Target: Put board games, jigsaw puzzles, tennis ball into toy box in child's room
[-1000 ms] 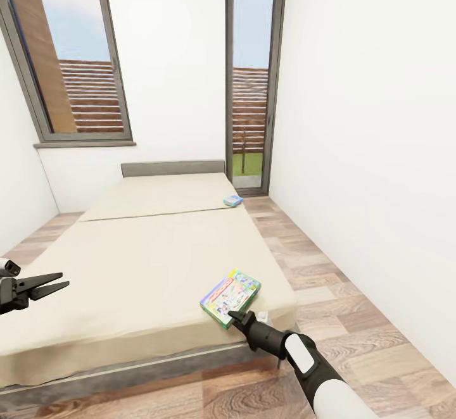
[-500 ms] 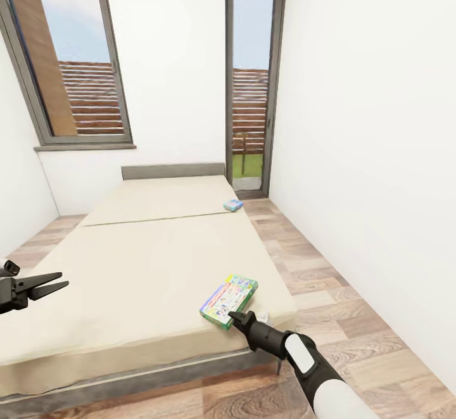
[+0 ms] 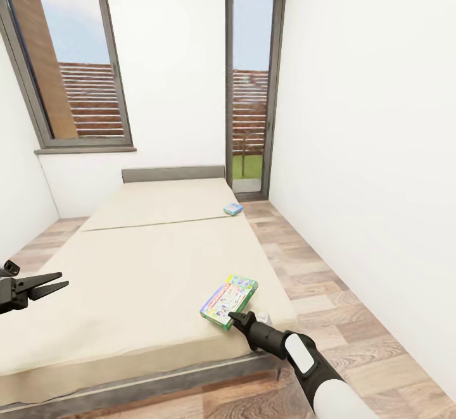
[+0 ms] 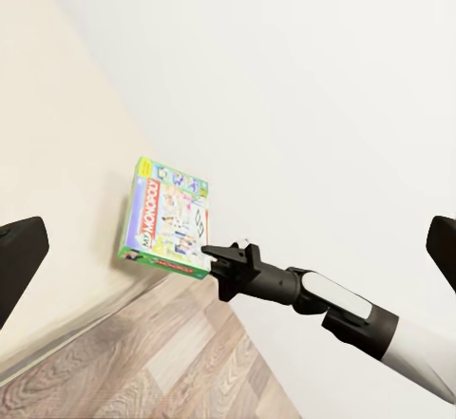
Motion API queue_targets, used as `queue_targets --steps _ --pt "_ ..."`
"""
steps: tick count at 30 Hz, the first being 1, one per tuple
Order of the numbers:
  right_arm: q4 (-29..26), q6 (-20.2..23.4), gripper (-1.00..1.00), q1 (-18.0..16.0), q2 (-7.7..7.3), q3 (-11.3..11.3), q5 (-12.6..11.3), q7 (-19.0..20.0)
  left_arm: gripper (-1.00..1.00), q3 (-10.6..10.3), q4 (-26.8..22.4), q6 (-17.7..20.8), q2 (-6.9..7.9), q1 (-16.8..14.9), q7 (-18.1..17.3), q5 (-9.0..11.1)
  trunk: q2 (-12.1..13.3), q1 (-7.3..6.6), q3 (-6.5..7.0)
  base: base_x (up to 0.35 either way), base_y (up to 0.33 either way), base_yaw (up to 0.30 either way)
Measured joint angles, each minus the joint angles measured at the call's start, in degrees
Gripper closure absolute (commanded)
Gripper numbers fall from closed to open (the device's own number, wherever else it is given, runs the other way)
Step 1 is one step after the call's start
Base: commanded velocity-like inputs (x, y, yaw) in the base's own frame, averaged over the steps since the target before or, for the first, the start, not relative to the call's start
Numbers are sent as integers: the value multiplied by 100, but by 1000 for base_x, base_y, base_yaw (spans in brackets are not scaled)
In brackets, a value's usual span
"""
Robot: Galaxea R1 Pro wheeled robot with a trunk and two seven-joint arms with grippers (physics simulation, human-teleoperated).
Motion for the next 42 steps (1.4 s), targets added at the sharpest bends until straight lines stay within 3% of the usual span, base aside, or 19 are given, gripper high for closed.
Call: queue_targets --steps 17,22,30,33,36,42 --pt "-52 78 100 0 0 21 -7 -449 -100 -9 9 -11 -6 0 0 -14 682 -374 305 0 0 0" --pt "-297 125 100 -53 -1 240 -40 -446 -100 -21 9 -16 -15 0 0 -21 882 -483 395 0 0 0" --pt "-1522 653 100 -51 -2 890 -61 -462 -100 -21 9 -19 -32 0 0 -28 1203 -659 539 0 0 0" --pt "-1722 682 100 -16 -2 1085 -20 -472 -100 -20 6 -24 -54 0 0 -33 1324 -725 593 0 0 0" --pt "-1934 737 100 4 5 1490 -15 -425 -100 -33 -2 -26 -87 0 0 -37 1444 -791 646 0 0 0" --pt "-2533 783 100 4 5 2611 -68 -373 -100 -288 -9 -30 -150 -1 -1 -45 1685 -923 754 0 0 0"
